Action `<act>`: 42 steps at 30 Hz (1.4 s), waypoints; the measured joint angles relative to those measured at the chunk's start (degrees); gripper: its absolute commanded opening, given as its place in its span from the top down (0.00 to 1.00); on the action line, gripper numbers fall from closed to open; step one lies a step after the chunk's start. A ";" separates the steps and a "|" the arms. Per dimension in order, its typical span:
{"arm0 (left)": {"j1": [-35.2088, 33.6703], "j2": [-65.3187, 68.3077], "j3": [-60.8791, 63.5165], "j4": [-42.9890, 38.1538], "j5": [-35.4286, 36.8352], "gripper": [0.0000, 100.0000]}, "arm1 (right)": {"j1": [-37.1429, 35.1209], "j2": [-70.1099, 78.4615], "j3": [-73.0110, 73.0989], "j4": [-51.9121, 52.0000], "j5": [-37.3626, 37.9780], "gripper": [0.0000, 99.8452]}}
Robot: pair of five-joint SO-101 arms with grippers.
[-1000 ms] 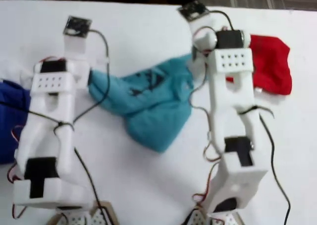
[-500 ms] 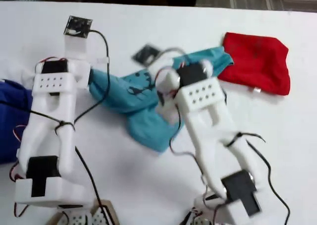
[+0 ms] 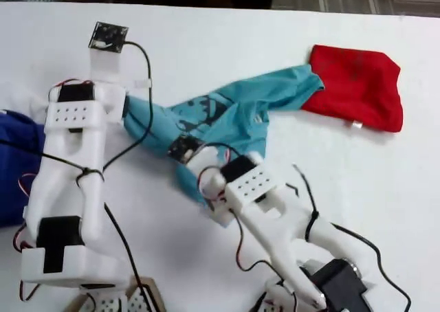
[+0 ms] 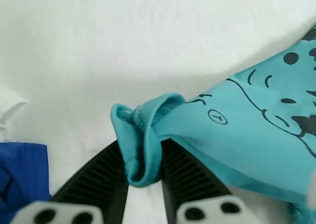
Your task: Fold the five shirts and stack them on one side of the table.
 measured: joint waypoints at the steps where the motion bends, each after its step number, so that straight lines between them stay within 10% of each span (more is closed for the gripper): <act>1: 0.00 0.00 0.00 0.00 0.00 0.98 | -0.53 0.00 0.62 -1.05 -0.26 0.72; 21: 0.00 0.00 0.00 1.14 0.00 0.98 | 0.53 12.22 1.14 -12.57 -0.62 0.72; 26: 0.00 0.00 0.00 1.67 0.00 0.98 | 3.69 16.88 -4.22 -9.93 -0.70 0.99; 31: 0.00 0.00 0.00 4.04 0.00 0.98 | 10.02 17.41 -5.98 -10.37 -0.70 0.98; 42: -0.09 0.00 0.00 13.98 0.00 0.98 | 17.76 -10.20 -5.19 -5.36 7.47 0.98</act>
